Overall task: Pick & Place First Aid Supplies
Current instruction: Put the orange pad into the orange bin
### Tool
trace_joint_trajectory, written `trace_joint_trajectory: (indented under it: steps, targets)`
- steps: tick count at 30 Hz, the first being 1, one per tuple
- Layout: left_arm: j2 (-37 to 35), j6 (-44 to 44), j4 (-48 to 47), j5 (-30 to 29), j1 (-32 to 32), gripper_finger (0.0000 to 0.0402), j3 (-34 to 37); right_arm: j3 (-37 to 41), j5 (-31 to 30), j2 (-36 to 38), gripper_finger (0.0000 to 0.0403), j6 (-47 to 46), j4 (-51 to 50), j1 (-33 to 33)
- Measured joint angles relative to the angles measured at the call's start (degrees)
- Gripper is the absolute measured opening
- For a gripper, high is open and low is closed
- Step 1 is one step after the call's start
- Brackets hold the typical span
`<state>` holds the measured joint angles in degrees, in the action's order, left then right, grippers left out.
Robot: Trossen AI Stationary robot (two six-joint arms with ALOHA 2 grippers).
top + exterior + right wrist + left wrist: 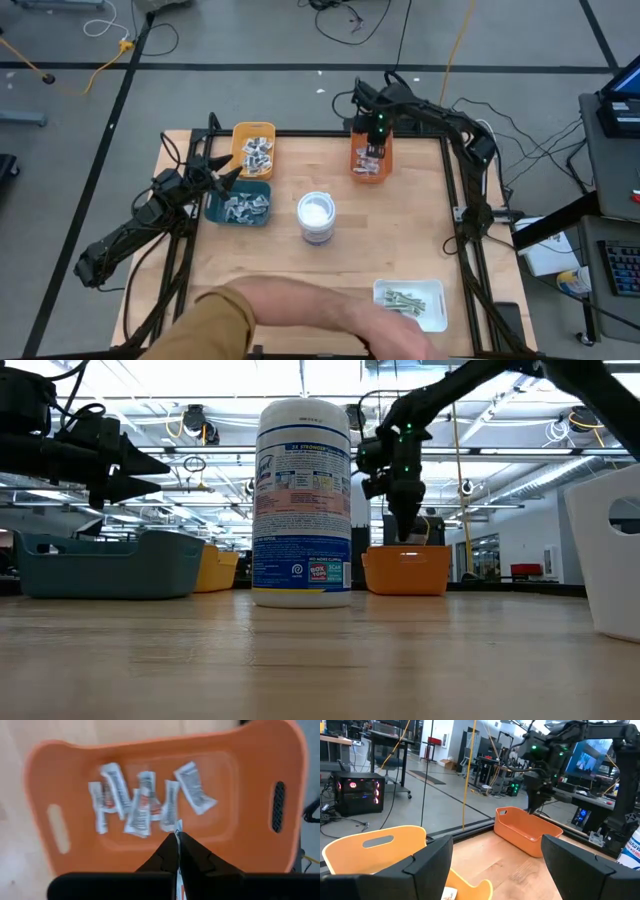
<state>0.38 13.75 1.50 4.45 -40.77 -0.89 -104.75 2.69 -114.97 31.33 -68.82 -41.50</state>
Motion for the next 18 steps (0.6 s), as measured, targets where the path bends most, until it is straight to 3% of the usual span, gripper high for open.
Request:
trace_joint_trajectory:
  steps: [18]
  targets:
    - [0.0,0.0,0.0,0.0,0.0,0.0306,0.0,-0.3,-1.4,-10.0,0.0,2.9,7.7,0.9]
